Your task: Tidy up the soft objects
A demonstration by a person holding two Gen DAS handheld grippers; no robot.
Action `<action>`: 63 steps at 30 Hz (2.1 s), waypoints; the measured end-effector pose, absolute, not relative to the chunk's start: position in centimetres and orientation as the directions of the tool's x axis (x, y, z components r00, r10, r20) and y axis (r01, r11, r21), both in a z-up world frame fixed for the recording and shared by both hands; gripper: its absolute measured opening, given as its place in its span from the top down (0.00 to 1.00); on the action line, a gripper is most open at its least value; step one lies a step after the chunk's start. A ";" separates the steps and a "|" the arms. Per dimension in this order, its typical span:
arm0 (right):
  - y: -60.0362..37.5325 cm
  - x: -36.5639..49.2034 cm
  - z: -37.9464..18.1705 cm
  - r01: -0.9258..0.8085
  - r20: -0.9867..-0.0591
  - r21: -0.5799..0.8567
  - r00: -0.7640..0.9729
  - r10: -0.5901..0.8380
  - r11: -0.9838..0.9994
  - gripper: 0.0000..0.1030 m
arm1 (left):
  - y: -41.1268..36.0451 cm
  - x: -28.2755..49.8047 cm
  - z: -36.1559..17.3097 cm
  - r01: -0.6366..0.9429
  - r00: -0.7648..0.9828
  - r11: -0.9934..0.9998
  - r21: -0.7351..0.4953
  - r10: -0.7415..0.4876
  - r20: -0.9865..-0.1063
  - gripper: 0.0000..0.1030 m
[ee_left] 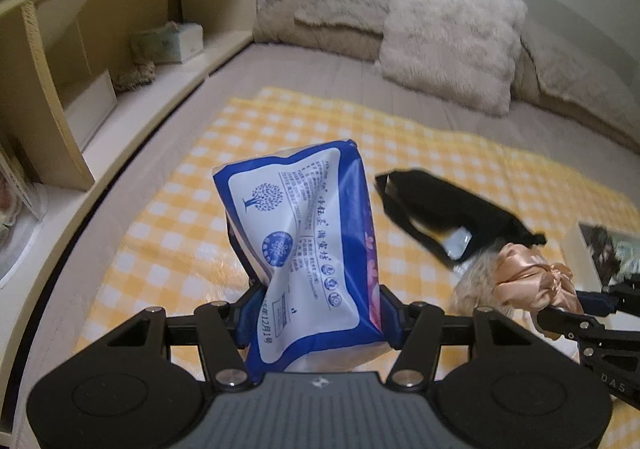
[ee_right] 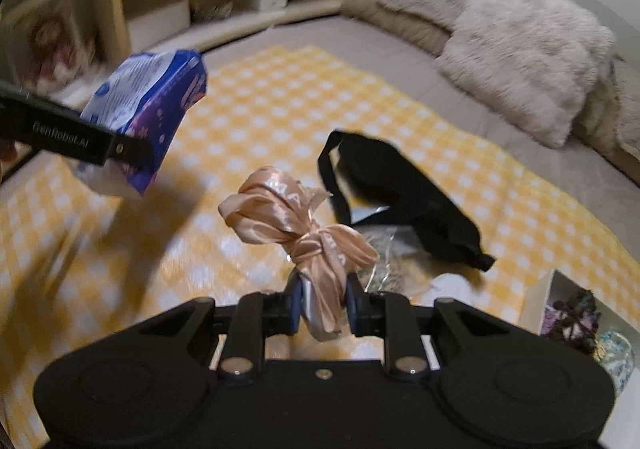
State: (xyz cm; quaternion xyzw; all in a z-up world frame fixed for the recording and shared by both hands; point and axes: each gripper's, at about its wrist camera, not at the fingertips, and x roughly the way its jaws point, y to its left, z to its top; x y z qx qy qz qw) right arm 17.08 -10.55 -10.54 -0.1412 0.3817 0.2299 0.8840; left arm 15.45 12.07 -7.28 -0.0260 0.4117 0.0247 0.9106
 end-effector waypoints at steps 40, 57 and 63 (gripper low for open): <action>-33.7 12.3 -4.5 0.105 -0.581 0.038 0.811 -0.063 0.994 0.77 | -11.2 16.6 -3.6 0.334 0.702 0.916 -0.220 -0.398 -0.591 0.43; -41.1 11.8 -6.8 0.279 -0.672 0.081 0.724 -0.154 0.957 0.77 | -22.4 17.4 -11.6 0.403 0.347 0.812 -0.422 -0.562 -0.751 0.43; -42.2 12.1 -8.3 0.292 -0.715 0.078 0.682 -0.150 0.953 0.77 | -24.1 18.1 -13.3 0.378 0.355 0.841 -0.386 -0.517 -0.779 0.43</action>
